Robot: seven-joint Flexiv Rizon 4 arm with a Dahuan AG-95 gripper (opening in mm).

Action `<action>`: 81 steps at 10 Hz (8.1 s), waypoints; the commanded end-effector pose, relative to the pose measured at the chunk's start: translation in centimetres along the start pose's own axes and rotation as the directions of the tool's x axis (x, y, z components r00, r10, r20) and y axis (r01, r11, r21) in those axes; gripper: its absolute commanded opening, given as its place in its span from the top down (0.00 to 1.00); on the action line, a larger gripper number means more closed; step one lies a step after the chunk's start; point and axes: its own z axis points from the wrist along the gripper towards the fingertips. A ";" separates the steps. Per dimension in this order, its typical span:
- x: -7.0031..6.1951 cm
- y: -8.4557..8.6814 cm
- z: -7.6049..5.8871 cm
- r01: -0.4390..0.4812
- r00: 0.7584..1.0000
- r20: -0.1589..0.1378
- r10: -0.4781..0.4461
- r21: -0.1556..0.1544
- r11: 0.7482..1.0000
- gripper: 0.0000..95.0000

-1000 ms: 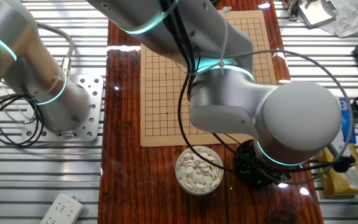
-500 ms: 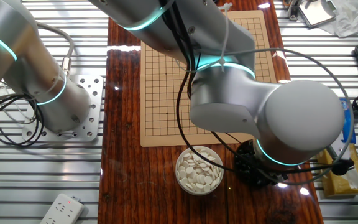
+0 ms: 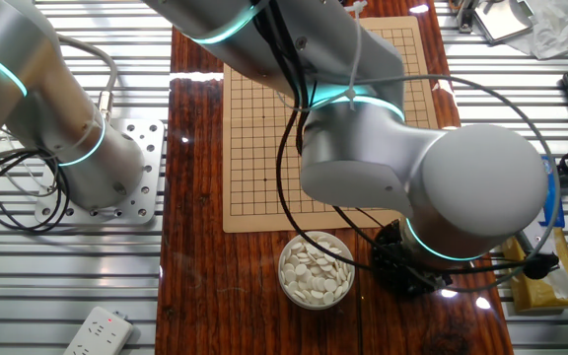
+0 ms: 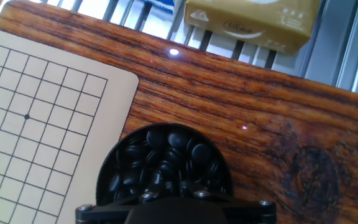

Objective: Play the first move as black on the 3-4 point in the upper right corner of the Go board

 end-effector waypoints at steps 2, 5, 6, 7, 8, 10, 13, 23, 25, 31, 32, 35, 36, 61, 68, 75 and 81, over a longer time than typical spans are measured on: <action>0.2 0.0 -0.7 -0.005 1.000 -0.008 0.005 -0.001 1.000 1.00; 0.2 0.0 -1.5 -0.001 1.000 -0.031 0.001 -0.007 1.000 1.00; 0.2 0.0 -1.9 -0.003 1.000 -0.030 0.003 -0.010 1.000 1.00; 0.1 0.0 -2.1 -0.006 1.000 -0.030 0.005 -0.009 1.000 1.00; 0.1 0.0 -2.3 -0.007 0.999 -0.031 0.006 -0.008 1.000 1.00; -0.1 0.0 -3.0 -0.009 0.999 -0.034 0.009 -0.004 1.000 1.00; -0.8 0.8 -4.1 -0.029 0.999 -0.038 0.029 0.003 1.000 1.00; -5.3 5.8 -4.4 -0.134 0.990 -0.039 0.134 0.022 0.991 1.00; -5.8 6.7 -4.2 -0.147 0.988 -0.035 0.147 0.024 0.989 1.00; -6.4 9.2 -3.5 -0.165 0.986 -0.034 0.166 0.021 0.986 1.00; -6.4 9.4 -3.2 -0.161 0.986 -0.033 0.162 0.024 0.987 1.00; -6.4 9.6 -2.6 -0.165 0.986 -0.031 0.166 0.022 0.986 1.00; -6.4 9.6 -2.5 -0.165 0.986 -0.029 0.166 0.020 0.986 1.00; -8.8 10.5 -0.8 -0.223 0.971 -0.083 0.223 0.010 0.975 1.00; -8.9 10.4 -1.2 -0.228 0.970 -0.081 0.228 0.014 0.974 1.00; -8.9 10.4 -1.3 -0.222 0.971 -0.082 0.223 0.020 0.975 1.00; -8.9 10.4 -1.3 -0.202 0.976 -0.082 0.203 0.014 0.979 1.00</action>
